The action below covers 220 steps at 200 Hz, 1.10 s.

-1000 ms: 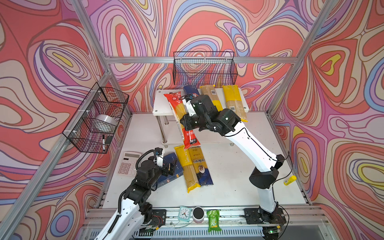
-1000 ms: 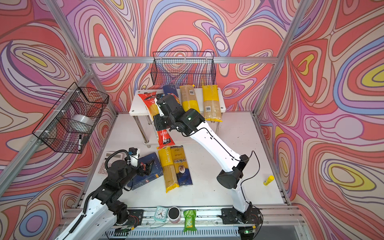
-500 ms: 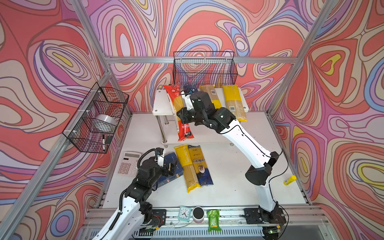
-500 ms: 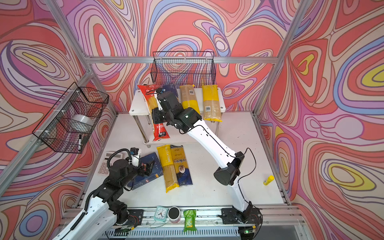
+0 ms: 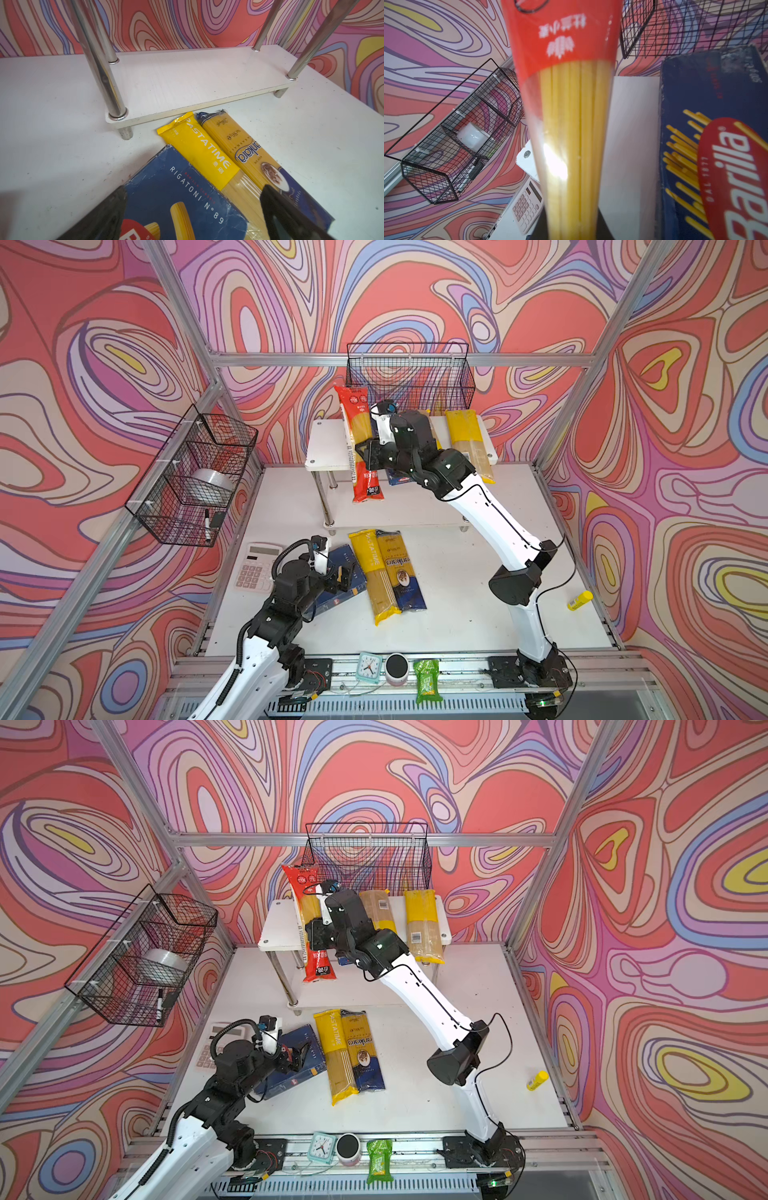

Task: Place and organize the pasta boxes and bags onto the shelf

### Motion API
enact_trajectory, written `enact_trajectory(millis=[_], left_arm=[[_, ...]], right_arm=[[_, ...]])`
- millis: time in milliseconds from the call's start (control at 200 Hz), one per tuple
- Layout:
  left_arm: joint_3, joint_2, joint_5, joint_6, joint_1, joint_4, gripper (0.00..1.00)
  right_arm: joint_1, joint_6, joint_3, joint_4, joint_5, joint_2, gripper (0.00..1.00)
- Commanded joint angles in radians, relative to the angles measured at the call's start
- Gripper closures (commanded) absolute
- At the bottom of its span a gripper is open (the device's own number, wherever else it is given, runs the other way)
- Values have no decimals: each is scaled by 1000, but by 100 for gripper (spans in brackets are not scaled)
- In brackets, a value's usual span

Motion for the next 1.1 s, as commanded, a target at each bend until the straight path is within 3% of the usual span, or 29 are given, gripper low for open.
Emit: enact_trajectory(millis=[0, 165, 556, 826, 1097], left_arm=[[54, -7, 81, -72, 5, 47, 0], [184, 63, 129, -75, 5, -4, 0], [346, 259, 337, -182, 4, 213, 0], [415, 312, 323, -163, 4, 250, 0], [515, 408, 392, -177, 5, 296, 0]], right_arm=[[-15, 0, 32, 165, 0, 1, 94], [-24, 12, 15, 173, -10, 5, 94], [-25, 40, 11, 190, -22, 12, 93], [-24, 53, -10, 173, -24, 6, 93], [-24, 76, -35, 183, -25, 10, 92]])
